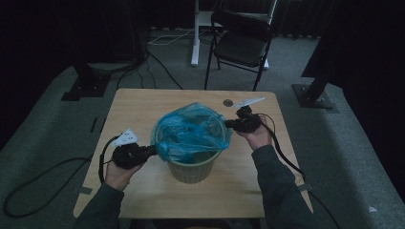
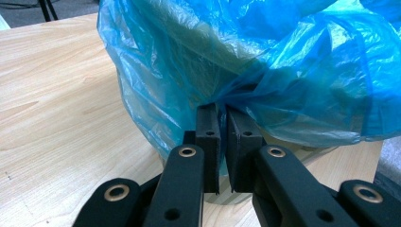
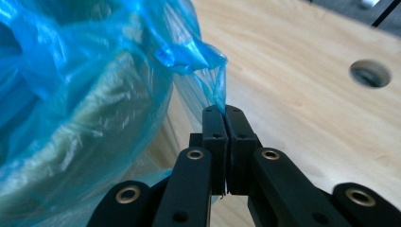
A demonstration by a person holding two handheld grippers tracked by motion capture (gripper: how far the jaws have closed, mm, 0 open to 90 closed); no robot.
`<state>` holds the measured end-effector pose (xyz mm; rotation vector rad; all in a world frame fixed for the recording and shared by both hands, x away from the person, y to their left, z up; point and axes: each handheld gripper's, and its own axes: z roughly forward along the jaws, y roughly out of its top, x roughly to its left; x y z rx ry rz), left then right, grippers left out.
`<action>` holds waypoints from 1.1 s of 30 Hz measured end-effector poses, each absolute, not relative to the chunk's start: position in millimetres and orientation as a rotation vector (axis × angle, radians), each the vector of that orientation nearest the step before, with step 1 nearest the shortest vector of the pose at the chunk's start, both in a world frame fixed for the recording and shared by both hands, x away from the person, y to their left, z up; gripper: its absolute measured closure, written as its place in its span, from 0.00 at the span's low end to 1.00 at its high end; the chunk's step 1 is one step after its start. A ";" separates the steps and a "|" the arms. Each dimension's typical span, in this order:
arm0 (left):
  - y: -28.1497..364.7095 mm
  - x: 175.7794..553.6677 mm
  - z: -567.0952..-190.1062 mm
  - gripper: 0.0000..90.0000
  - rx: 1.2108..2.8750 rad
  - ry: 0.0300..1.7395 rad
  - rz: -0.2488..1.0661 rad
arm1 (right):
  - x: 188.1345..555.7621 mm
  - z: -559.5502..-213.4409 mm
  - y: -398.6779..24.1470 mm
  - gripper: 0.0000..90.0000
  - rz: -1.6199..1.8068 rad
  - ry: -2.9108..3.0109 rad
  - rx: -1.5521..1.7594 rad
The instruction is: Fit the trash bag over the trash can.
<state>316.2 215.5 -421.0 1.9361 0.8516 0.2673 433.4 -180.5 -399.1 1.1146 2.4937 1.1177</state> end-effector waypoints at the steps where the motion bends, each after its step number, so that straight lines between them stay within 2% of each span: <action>1: 215.4 316.1 -420.8 0.94 1.934 0.852 0.269 | 433.6 -400.5 -179.8 0.99 1.114 2.503 1.112; 4: 215.4 316.2 -419.9 0.94 1.931 0.852 0.271 | 432.2 -401.3 -177.6 0.98 1.106 2.519 1.099; 7: 215.7 316.5 -419.1 0.94 1.933 0.849 0.274 | 430.0 -394.4 -180.1 0.84 1.131 2.482 1.079; 9: 216.0 316.9 -418.9 0.94 1.931 0.852 0.275 | 428.8 -387.3 -183.1 0.79 1.163 2.451 1.060; 15: 215.7 318.0 -418.8 0.94 1.926 0.857 0.276 | 426.3 -364.5 -184.2 0.72 1.217 2.409 0.973; 25: 216.0 318.4 -418.5 0.94 1.927 0.859 0.276 | 434.2 -352.9 -154.3 0.70 1.249 2.429 0.865; 30: 216.1 319.1 -418.9 0.94 1.919 0.862 0.275 | 440.3 -352.7 -140.3 0.65 1.251 2.464 0.822; 33: 216.3 319.5 -419.1 0.94 1.918 0.866 0.274 | 445.7 -351.9 -134.6 0.67 1.239 2.464 0.824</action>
